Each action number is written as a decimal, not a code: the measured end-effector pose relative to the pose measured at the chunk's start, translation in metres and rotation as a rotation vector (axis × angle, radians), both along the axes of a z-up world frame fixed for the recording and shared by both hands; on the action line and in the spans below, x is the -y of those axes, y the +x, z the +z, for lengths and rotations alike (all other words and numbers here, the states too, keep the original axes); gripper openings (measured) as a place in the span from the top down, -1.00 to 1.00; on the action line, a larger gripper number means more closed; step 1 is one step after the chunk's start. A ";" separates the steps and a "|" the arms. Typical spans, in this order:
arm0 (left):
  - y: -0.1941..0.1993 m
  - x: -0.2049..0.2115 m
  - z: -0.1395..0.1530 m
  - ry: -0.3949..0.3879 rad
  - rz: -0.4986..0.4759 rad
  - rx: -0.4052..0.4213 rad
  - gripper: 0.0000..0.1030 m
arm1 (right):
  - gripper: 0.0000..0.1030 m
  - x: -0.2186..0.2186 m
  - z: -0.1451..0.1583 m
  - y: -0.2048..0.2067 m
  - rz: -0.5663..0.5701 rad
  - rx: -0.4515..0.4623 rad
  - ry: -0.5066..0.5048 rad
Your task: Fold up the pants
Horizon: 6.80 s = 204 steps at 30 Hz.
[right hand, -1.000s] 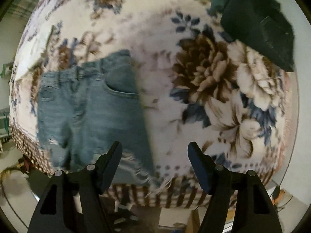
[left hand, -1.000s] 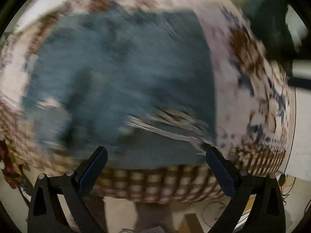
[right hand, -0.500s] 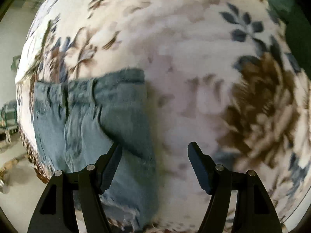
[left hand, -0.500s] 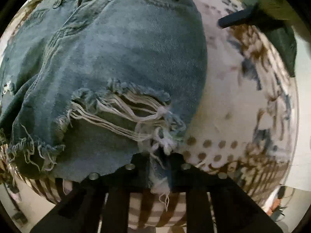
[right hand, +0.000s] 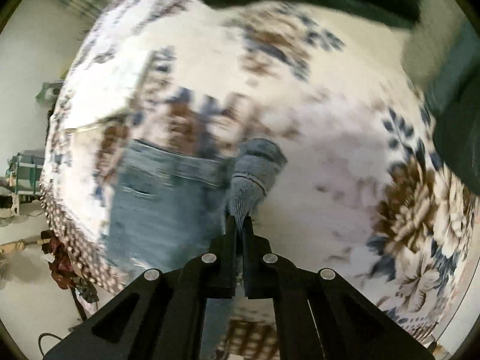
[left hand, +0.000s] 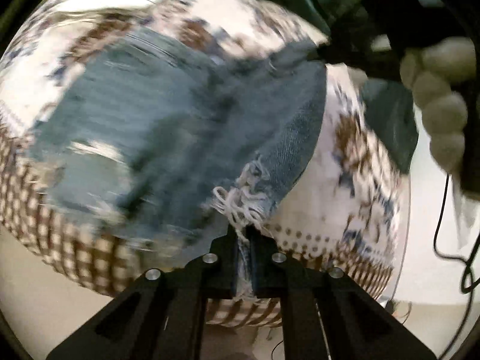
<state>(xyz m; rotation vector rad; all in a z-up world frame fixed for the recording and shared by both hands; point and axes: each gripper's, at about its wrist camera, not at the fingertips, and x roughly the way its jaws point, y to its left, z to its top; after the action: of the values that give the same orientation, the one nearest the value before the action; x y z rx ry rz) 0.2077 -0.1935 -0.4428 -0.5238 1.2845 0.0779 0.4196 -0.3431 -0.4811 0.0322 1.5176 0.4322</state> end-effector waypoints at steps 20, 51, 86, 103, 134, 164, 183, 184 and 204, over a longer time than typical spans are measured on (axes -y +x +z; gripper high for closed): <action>-0.042 -0.239 -0.090 -0.071 0.461 -0.074 0.83 | 0.95 -0.337 -0.093 -0.044 0.394 0.046 -0.224; -0.076 -0.088 -0.094 -0.380 0.980 -0.185 -0.33 | -0.28 -0.118 -0.135 0.015 0.259 -0.255 0.116; -0.121 -0.094 -0.145 -0.645 1.535 0.065 0.46 | 0.61 -0.125 -0.152 0.004 0.109 -0.255 0.309; -0.200 -0.119 -0.160 -0.576 1.314 0.145 0.02 | 0.08 -0.038 -0.166 -0.093 -0.015 -0.326 0.341; -0.174 -0.151 -0.084 -0.495 1.348 0.184 0.48 | 0.61 -0.045 -0.091 -0.098 -0.131 -0.245 0.449; 0.256 -0.536 0.001 -0.523 0.639 0.383 0.49 | 0.62 -0.320 -0.004 0.138 -0.543 0.144 0.683; 0.223 -0.559 -0.118 -0.430 0.459 0.163 0.40 | 0.33 -0.337 -0.123 0.101 -0.550 0.018 0.504; 0.223 -0.559 -0.116 -0.428 0.449 0.160 0.39 | 0.30 -0.334 -0.123 0.099 -0.551 0.011 0.487; 0.169 -0.478 0.041 0.314 0.032 0.077 -0.68 | -1.00 -0.353 0.091 0.006 -0.299 0.399 -0.222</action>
<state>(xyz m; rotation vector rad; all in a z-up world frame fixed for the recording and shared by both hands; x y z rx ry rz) 0.3770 0.2843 -0.4022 -0.2744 1.1614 0.2791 0.4254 0.0101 -0.3898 -0.0022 1.1351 0.0235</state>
